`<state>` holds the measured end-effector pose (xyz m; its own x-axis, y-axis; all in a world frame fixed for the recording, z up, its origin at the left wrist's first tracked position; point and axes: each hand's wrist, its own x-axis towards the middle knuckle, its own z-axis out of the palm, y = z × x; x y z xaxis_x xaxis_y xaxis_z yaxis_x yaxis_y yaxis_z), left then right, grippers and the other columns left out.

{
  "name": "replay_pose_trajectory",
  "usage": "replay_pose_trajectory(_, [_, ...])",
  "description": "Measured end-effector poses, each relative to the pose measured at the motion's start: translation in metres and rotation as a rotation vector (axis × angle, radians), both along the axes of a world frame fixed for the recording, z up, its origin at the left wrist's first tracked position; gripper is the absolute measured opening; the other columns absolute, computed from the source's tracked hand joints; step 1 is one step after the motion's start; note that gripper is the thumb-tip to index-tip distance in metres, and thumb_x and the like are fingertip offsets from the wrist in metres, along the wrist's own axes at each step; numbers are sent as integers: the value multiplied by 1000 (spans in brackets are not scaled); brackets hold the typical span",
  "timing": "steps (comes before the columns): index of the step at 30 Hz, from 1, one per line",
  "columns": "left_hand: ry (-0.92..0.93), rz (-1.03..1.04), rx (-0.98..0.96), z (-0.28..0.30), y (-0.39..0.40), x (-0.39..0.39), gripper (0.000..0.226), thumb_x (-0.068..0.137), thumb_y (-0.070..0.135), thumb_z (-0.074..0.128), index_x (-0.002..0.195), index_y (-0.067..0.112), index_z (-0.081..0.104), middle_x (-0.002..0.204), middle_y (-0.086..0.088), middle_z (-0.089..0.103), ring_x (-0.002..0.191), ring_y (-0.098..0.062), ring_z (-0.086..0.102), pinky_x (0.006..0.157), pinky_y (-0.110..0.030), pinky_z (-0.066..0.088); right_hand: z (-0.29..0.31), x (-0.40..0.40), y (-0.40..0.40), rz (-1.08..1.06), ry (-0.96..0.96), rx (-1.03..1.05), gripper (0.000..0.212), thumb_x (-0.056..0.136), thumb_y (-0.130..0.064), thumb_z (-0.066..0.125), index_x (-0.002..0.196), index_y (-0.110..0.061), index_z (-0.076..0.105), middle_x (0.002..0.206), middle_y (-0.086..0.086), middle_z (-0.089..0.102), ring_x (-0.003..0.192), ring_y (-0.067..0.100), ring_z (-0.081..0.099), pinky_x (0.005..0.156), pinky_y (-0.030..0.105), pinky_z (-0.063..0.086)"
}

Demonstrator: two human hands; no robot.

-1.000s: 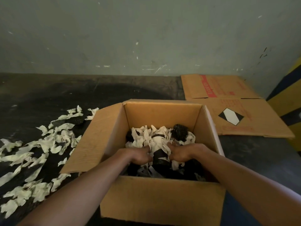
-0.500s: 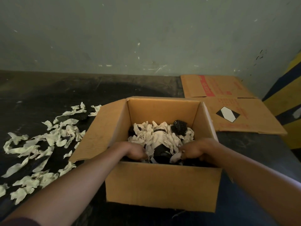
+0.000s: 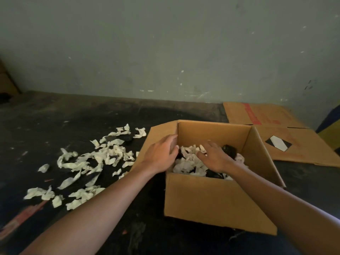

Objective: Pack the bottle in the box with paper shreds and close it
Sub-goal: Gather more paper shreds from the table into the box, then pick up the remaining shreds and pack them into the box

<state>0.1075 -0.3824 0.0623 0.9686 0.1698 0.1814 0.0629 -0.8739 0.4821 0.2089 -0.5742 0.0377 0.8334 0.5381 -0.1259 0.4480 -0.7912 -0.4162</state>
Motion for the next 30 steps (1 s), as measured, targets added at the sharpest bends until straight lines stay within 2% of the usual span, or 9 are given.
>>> replay_pose_trajectory(5, [40, 99, -30, -25, 74, -71, 55, 101, 43, 42, 152, 28, 27, 161, -2, 28, 143, -26, 35, 112, -49, 35, -1, -74, 66, 54, -113, 43, 65, 101, -51, 35, 157, -26, 12, 166, 8, 2, 152, 31, -2, 122, 51, 9])
replay_pose_trajectory(9, [100, 203, -35, -58, 131, -142, 62, 100, 46, 43, 154, 28, 20, 163, -5, 21, 147, -26, 26, 115, -51, 31, -9, -146, 122, 160, -219, 96, 62, 101, -45, 40, 155, -27, 15, 166, 6, -2, 152, 28, -8, 122, 51, 11])
replay_pose_trajectory(12, [204, 303, -95, -91, 165, -203, 70, 99, 48, 45, 157, 28, 11, 165, -6, 10, 150, -27, 17, 117, -50, 27, -35, -197, 152, 260, -231, 144, 62, 101, -44, 43, 155, -30, 16, 166, 3, -2, 152, 22, -7, 122, 45, 10])
replay_pose_trajectory(14, [288, 366, -143, -115, 186, -243, 76, 97, 52, 47, 157, 28, 7, 166, -7, 5, 151, -30, 12, 118, -52, 24, -61, -229, 168, 328, -220, 98, 63, 100, -46, 42, 155, -33, 13, 166, 0, -4, 151, 18, -10, 123, 41, 7])
replay_pose_trajectory(19, [495, 473, -219, -167, 225, -315, 89, 93, 59, 50, 158, 27, -2, 166, -11, -3, 150, -39, 2, 120, -55, 13, -125, -272, 193, 264, 63, -99, 83, 94, -62, 43, 155, -38, -7, 163, 3, -22, 149, 27, -20, 121, 55, 4])
replay_pose_trajectory(22, [575, 527, -212, -188, 243, -340, 94, 91, 63, 49, 157, 26, -7, 165, -13, -6, 150, -39, -2, 121, -53, 8, -152, -288, 206, 213, 164, -167, 93, 89, -69, 47, 153, -41, -15, 161, 5, -28, 149, 31, -20, 119, 61, 3])
replay_pose_trajectory(25, [620, 539, -163, -204, 255, -351, 99, 89, 69, 45, 157, 24, -11, 164, -14, -12, 150, -37, -9, 122, -51, 2, -169, -295, 221, 153, 179, -197, 103, 82, -77, 48, 149, -44, -23, 159, 6, -33, 148, 33, -22, 117, 65, 0])
replay_pose_trajectory(30, [628, 577, -62, -217, 285, -348, 108, 82, 80, 40, 154, 24, -19, 162, -14, -21, 148, -36, -19, 120, -53, -5, -185, -298, 260, 123, 100, -230, 110, 72, -90, 37, 141, -47, -36, 154, 7, -42, 144, 36, -30, 111, 73, -5])
